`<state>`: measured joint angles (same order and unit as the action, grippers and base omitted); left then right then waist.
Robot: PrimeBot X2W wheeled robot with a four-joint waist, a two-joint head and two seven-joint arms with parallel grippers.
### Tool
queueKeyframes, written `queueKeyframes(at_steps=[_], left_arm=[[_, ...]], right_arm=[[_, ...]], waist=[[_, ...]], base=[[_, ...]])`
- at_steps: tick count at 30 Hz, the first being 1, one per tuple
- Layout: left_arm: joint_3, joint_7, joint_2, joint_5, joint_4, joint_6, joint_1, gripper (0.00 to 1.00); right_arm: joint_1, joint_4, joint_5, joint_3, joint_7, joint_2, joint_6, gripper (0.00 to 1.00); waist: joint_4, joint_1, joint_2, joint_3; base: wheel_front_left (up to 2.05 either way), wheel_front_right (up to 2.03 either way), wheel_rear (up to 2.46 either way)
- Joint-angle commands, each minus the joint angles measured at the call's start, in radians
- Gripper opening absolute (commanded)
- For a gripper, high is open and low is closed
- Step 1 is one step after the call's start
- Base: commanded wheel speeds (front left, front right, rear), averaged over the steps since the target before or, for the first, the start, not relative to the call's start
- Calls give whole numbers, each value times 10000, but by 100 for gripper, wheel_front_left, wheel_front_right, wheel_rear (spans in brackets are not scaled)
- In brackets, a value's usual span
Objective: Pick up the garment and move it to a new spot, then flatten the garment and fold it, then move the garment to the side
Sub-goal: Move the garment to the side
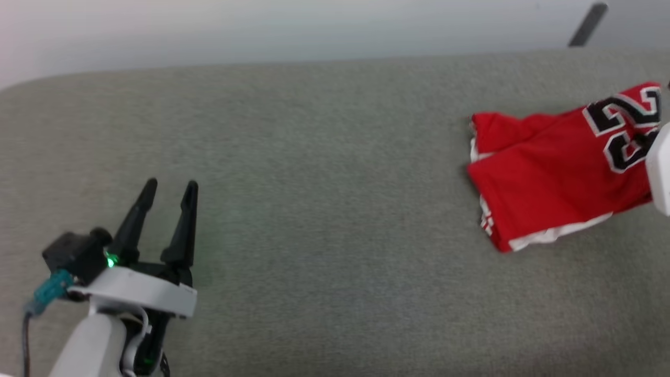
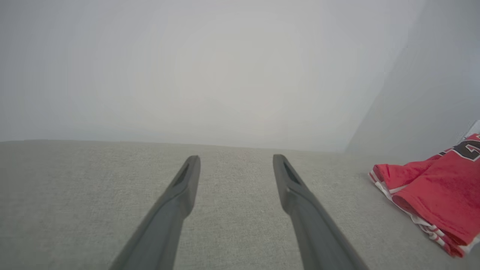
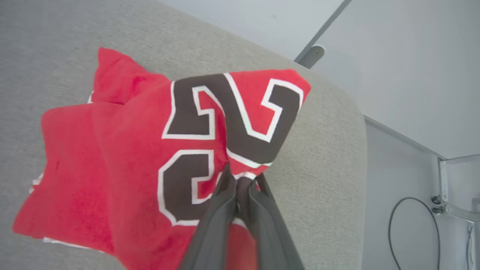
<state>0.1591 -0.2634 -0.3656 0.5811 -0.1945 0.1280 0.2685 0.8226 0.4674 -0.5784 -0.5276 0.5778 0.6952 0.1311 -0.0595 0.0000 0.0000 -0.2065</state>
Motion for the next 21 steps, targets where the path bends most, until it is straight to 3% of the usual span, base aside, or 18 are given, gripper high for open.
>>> queueKeyframes(at_steps=[1, 11, 21], left_arm=[[87, 0, -131, 65, 33, 42, 288, 100], [479, -1, -386, 111, 85, 42, 1107, 100], [697, -1, -576, 210, 115, 43, 1678, 100]], right_arm=[[323, 150, 190, -144, -288, 145, -6, 0], [1331, 1132, 880, -707, -1676, 844, -7, 0], [2306, 2564, 1894, -1113, -3051, 1467, -9, 0]], waist=[[-684, 0, 0, -716], [-1008, 0, 0, -1521], [-916, 0, 0, -2297]], base=[[0, 0, 0], [0, 0, 0], [0, 0, 0]])
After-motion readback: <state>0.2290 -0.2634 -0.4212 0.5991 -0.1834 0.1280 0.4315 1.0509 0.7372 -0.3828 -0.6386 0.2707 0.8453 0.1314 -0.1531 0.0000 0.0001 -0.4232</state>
